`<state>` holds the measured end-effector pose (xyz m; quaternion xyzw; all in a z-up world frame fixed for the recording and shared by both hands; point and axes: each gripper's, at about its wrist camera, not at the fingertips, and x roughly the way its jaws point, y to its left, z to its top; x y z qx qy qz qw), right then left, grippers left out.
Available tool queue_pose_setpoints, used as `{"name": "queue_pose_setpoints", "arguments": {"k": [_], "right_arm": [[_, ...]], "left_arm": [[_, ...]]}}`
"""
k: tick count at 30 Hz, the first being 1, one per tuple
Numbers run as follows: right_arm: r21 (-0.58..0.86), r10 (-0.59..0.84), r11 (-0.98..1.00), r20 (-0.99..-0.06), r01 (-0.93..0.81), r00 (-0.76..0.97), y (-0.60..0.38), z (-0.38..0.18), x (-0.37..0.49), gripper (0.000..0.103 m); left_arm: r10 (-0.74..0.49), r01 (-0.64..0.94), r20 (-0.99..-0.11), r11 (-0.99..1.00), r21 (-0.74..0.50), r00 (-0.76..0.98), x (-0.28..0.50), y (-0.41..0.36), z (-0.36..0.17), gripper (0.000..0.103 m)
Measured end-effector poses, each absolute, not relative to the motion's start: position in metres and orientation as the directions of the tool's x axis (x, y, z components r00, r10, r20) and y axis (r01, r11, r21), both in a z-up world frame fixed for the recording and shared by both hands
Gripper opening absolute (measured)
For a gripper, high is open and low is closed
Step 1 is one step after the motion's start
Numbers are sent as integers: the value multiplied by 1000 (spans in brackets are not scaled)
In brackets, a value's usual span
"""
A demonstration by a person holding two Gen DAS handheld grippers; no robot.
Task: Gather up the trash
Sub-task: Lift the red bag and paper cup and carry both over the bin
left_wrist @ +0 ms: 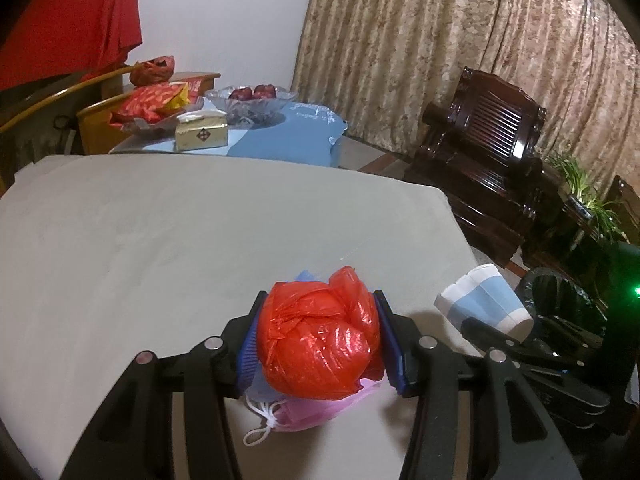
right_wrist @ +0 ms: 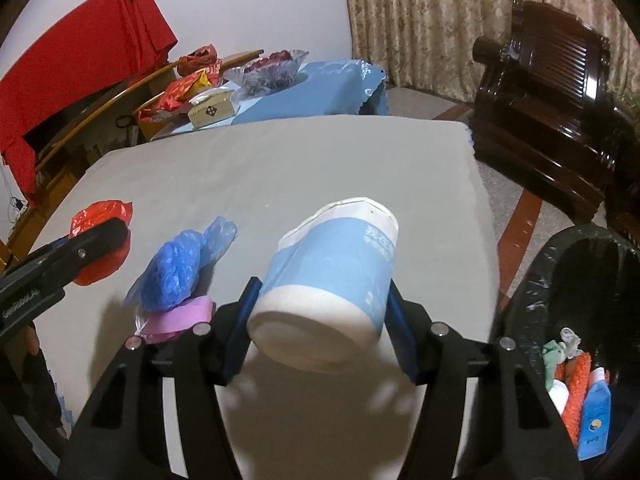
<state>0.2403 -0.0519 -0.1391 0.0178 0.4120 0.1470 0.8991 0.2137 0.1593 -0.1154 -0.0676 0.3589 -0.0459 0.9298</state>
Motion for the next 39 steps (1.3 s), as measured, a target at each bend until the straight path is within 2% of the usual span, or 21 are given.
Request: {"name": "queue_pose_setpoints", "arguments": {"k": [17, 39], "right_arm": [[189, 278, 960, -713, -205, 644, -91, -113, 220, 56], [168, 167, 983, -675, -70, 719, -191, -84, 182, 56]], "left_arm": [[-153, 72, -651, 986, -149, 743, 206, 131, -102, 51], [-258, 191, -630, 966, -173, 733, 203, 54, -93, 51]]}}
